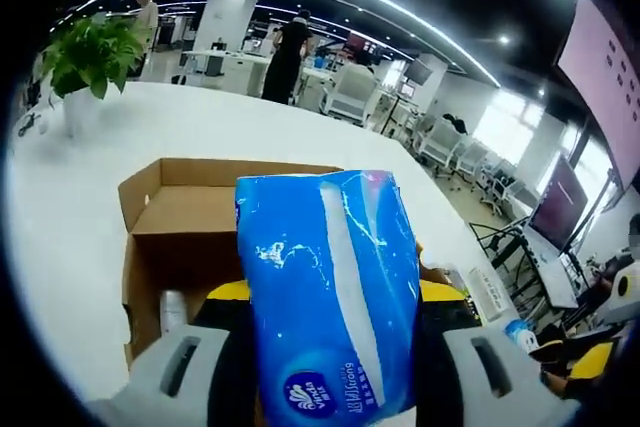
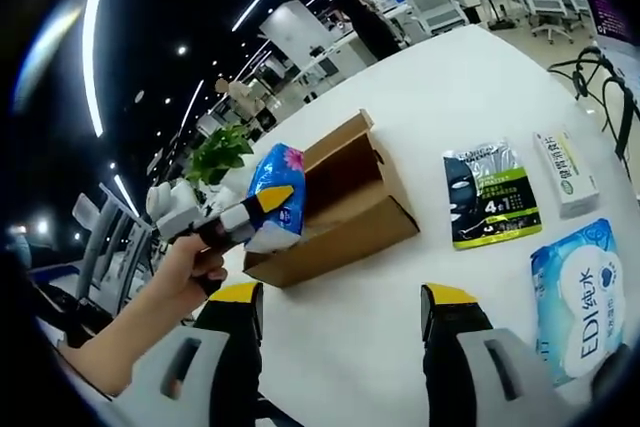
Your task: Operate the shoe box by opening the lid, removing the specified soft item, and placing it in the target area until the item is outside and the box remains undamaged.
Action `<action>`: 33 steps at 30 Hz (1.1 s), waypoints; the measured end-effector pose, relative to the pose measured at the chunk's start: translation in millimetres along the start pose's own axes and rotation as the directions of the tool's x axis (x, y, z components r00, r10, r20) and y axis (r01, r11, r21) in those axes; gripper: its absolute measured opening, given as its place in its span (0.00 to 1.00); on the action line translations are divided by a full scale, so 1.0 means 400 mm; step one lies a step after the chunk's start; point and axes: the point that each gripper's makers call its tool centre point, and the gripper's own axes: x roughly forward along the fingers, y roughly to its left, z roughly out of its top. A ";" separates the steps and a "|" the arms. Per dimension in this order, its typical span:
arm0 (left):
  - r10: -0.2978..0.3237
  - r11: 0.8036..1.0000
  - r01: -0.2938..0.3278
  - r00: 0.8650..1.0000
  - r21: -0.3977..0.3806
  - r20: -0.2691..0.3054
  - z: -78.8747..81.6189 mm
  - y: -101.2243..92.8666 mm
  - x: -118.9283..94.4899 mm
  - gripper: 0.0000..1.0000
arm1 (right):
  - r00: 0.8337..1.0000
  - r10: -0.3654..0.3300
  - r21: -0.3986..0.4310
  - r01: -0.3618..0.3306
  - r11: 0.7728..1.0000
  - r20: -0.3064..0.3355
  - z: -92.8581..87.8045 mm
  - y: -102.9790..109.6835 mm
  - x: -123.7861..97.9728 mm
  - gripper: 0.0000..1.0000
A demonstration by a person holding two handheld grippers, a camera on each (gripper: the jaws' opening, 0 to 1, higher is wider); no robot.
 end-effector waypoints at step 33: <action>-0.103 0.994 0.105 0.993 -0.027 0.064 0.015 -0.087 -0.096 0.59 | 0.997 0.078 0.027 -0.078 0.997 0.016 -0.003 0.051 0.033 0.61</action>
